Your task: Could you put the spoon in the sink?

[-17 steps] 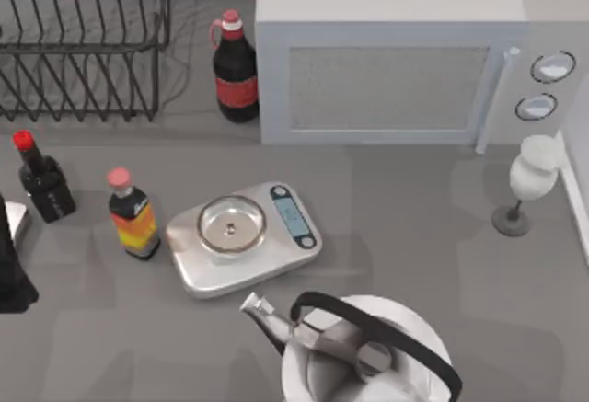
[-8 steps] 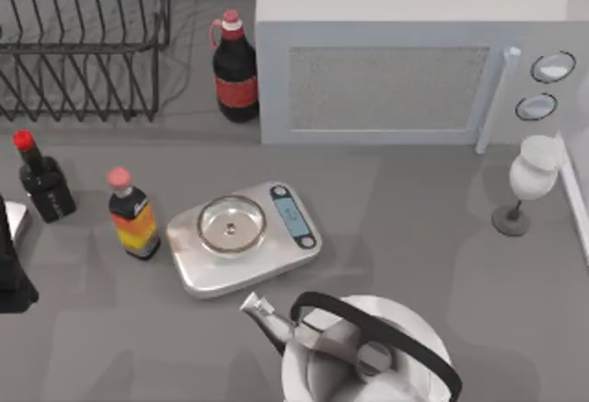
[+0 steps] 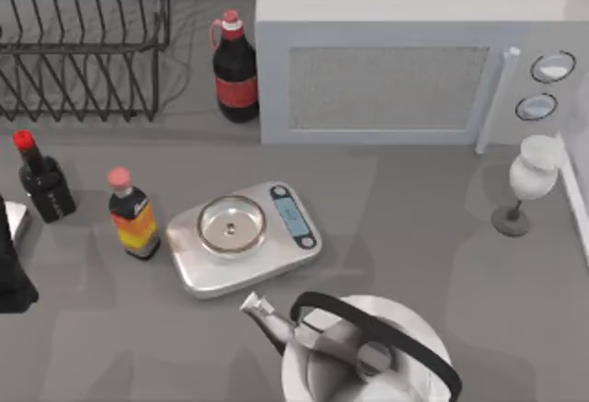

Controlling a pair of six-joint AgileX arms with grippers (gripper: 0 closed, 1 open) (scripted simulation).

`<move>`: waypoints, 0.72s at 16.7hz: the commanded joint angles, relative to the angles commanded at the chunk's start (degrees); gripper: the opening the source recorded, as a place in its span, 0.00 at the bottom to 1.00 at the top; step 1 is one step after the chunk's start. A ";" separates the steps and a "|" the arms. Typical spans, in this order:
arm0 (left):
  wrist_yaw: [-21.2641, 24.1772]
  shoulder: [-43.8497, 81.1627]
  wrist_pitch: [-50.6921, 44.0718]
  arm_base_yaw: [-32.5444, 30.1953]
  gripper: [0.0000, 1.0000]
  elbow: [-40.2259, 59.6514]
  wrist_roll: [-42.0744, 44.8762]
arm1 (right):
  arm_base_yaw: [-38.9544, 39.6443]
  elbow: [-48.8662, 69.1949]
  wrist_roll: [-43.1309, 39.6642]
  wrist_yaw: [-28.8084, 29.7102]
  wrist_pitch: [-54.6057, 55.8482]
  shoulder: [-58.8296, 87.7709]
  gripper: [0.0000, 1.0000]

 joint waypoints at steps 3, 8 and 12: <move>0.00 0.00 0.00 0.00 1.00 0.00 0.00 | 0.00 0.00 0.00 0.00 0.00 0.00 0.45; 0.00 0.00 0.00 0.00 1.00 0.00 0.00 | 0.00 0.00 0.00 0.00 0.00 0.00 0.83; 0.00 0.00 0.00 0.00 1.00 0.00 0.00 | 0.00 0.00 0.00 0.00 0.00 0.00 1.00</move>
